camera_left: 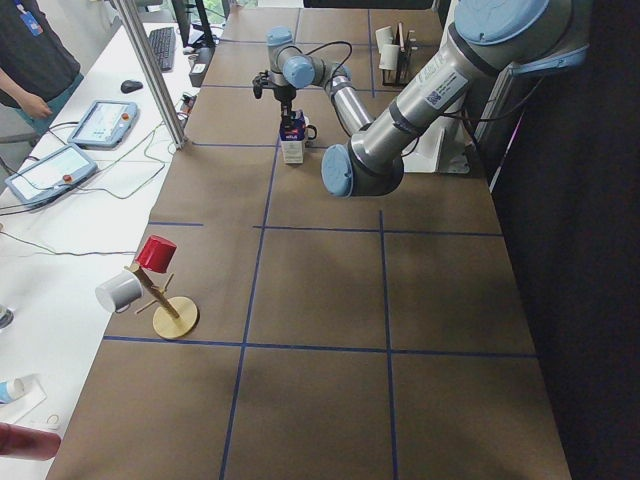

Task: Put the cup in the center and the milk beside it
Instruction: 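Carry the milk carton with the left gripper beside the mug and lower it, then open the left gripper and withdraw the left arm from the carton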

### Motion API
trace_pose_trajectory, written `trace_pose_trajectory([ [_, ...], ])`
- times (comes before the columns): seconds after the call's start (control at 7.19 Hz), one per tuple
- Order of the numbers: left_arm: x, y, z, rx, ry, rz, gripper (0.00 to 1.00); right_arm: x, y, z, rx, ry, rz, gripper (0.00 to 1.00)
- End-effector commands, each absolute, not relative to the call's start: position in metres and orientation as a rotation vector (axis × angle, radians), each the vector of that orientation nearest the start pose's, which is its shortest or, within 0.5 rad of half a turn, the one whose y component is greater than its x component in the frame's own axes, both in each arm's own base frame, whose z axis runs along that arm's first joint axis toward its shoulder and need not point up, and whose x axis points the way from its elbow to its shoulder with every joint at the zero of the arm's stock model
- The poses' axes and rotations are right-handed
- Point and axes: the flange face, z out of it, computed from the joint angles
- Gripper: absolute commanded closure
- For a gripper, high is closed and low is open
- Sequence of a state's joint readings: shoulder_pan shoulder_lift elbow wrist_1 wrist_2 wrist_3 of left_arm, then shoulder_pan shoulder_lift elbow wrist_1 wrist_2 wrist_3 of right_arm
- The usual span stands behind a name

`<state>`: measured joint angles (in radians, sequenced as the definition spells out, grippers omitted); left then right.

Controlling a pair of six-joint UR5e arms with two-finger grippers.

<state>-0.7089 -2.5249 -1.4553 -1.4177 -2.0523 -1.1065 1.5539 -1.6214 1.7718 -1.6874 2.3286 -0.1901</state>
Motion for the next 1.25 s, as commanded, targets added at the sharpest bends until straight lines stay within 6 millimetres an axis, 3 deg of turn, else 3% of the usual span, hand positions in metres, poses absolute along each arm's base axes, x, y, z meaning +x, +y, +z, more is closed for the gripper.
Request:
trace_pose_trajectory([
  [0.0, 0.5, -0.545, 0.111, 0.004, 0.833, -0.063, 0.02, 0.057, -0.469, 0.597, 0.097, -0.755, -0.207, 0.0],
  [0.28, 0.459, -0.541, 0.093, 0.02, 0.832, -0.061, 0.01, 0.057, -0.469, 0.597, 0.097, -0.755, -0.208, 0.0],
  [0.42, 0.424, -0.537, 0.083, 0.035, 0.806, -0.039, 0.01, 0.057, -0.469, 0.598, 0.095, -0.755, -0.206, 0.0],
  [0.56, 0.386, -0.524, 0.113, 0.053, 0.78, 0.0, 0.01, 0.057, -0.469, 0.598, 0.095, -0.755, -0.206, 0.0],
  [0.7, 0.333, -0.509, 0.168, 0.103, 0.766, 0.064, 0.01, 0.057, -0.469, 0.598, 0.095, -0.755, -0.205, 0.0],
  [0.83, 0.275, -0.516, 0.212, 0.106, 0.775, 0.151, 0.0, 0.057, -0.469, 0.598, 0.095, -0.755, -0.206, 0.0],
  [0.97, 0.213, -0.519, 0.278, 0.085, 0.786, 0.232, 0.0, 0.057, -0.465, 0.602, 0.086, -0.755, -0.205, 0.0],
  [1.11, 0.15, -0.52, 0.34, 0.106, 0.771, 0.278, 0.0, 0.058, -0.446, 0.622, 0.045, -0.755, -0.188, 0.0],
])
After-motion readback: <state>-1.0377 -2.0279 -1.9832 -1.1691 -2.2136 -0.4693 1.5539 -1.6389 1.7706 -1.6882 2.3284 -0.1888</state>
